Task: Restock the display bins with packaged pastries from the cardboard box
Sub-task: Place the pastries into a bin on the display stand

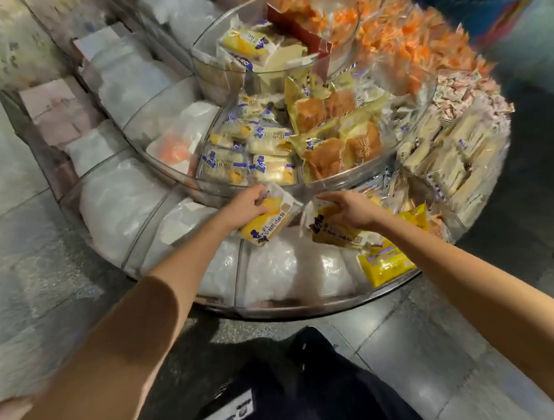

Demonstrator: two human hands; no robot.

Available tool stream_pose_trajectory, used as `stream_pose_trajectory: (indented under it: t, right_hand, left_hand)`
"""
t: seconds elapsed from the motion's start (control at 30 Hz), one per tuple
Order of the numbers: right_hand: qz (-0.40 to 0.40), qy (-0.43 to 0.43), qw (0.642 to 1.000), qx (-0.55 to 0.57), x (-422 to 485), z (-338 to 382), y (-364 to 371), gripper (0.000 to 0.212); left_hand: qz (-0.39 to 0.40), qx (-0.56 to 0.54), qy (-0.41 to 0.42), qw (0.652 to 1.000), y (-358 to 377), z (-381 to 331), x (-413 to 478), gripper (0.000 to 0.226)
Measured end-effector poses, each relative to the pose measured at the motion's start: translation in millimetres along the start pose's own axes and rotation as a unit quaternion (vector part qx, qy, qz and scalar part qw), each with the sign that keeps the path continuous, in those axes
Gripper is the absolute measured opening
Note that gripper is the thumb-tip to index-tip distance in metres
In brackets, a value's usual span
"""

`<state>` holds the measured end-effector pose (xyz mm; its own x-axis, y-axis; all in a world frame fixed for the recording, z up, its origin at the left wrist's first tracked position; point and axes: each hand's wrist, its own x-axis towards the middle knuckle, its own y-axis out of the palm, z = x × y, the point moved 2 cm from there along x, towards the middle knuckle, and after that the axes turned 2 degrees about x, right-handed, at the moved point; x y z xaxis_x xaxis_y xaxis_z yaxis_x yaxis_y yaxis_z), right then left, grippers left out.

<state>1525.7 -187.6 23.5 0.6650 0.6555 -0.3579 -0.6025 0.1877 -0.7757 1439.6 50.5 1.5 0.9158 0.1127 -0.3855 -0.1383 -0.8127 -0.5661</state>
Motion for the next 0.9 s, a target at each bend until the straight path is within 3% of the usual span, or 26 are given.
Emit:
stream_pose_trajectory:
  t: [0.17,0.4,0.57,0.7,0.9]
  right_hand:
    - [0.049,0.001,0.999,0.011,-0.1,-23.8,4.3,0.063]
    - [0.035,0.016,0.998,0.042,7.6,-46.4,-10.5,0.064]
    - [0.018,0.04,0.996,0.082,6.5,-61.9,-20.0,0.064]
    - [0.001,0.034,0.995,0.093,4.3,-61.9,-14.3,0.062]
    - [-0.038,0.016,0.993,0.113,3.4,-52.2,-6.5,0.061]
  left_hand:
    - [0.064,0.177,0.038,0.981,21.2,-20.0,30.8,0.025]
    - [0.071,0.318,0.135,0.936,43.9,-27.8,52.4,0.026]
    - [0.038,0.395,0.155,0.905,53.8,-12.2,52.2,0.04]
    - [0.023,0.44,0.14,0.887,55.0,15.1,43.2,0.068]
    - [0.034,0.45,0.128,0.883,56.1,29.3,45.3,0.072]
